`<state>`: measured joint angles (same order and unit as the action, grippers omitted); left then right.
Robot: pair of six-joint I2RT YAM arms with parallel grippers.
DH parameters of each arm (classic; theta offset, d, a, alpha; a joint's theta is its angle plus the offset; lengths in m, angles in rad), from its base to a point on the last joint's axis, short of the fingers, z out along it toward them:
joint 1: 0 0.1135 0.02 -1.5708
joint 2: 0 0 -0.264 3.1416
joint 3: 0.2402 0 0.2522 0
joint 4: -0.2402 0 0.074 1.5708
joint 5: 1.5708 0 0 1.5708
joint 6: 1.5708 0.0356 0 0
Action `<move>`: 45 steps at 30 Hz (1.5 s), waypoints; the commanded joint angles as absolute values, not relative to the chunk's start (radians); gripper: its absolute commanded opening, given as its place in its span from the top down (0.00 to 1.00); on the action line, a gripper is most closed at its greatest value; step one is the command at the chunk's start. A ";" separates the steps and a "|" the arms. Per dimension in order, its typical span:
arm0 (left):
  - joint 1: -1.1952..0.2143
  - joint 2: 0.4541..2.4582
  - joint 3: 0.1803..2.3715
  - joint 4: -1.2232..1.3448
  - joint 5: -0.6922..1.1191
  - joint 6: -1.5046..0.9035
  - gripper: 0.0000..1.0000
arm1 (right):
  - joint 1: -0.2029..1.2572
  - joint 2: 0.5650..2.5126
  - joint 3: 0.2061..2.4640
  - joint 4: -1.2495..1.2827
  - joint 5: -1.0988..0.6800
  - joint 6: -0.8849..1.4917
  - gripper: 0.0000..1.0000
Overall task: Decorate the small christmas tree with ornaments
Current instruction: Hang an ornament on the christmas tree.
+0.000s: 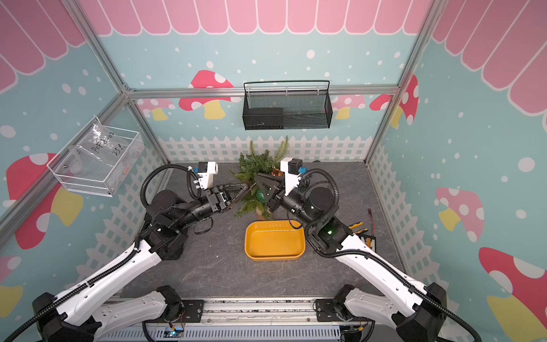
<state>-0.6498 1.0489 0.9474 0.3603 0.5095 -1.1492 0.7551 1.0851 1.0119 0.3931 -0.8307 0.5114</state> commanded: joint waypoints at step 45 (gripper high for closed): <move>-0.433 1.083 0.821 0.643 0.549 -1.302 0.73 | 0.761 1.337 1.250 0.386 -0.805 0.446 1.00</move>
